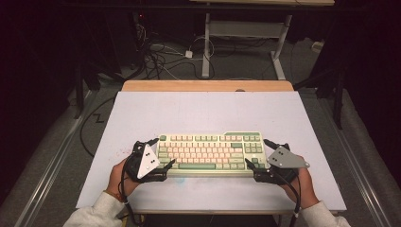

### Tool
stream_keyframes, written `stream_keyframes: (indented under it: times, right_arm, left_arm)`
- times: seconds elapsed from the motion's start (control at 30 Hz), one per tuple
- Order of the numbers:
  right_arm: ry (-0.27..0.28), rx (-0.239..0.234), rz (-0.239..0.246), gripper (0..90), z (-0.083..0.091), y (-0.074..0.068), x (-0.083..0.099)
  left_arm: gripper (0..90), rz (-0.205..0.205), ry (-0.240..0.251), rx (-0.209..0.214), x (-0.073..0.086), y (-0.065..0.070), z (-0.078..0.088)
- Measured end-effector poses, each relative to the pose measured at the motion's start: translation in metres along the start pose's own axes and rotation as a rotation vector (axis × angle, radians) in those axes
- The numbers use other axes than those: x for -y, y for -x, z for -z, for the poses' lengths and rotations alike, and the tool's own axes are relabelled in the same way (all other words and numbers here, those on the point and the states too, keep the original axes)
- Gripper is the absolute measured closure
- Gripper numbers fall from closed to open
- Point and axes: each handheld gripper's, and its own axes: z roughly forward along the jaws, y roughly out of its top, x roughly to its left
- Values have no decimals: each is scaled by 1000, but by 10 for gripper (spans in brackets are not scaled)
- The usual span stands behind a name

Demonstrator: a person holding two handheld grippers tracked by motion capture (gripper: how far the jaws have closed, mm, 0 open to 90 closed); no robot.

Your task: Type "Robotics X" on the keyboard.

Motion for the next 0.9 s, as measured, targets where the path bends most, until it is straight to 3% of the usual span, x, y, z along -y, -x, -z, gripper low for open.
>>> stream_keyframes:
  times: [0.53, 0.9]
  right_arm:
    - [-18, 89, -42, 163, 20, 15, 28]
    - [-39, 111, -67, 162, 26, 20, 45]
  left_arm:
    - [152, -11, -28, -31, 24, 0, 9]
    - [152, 25, -74, -63, 45, -4, 17]
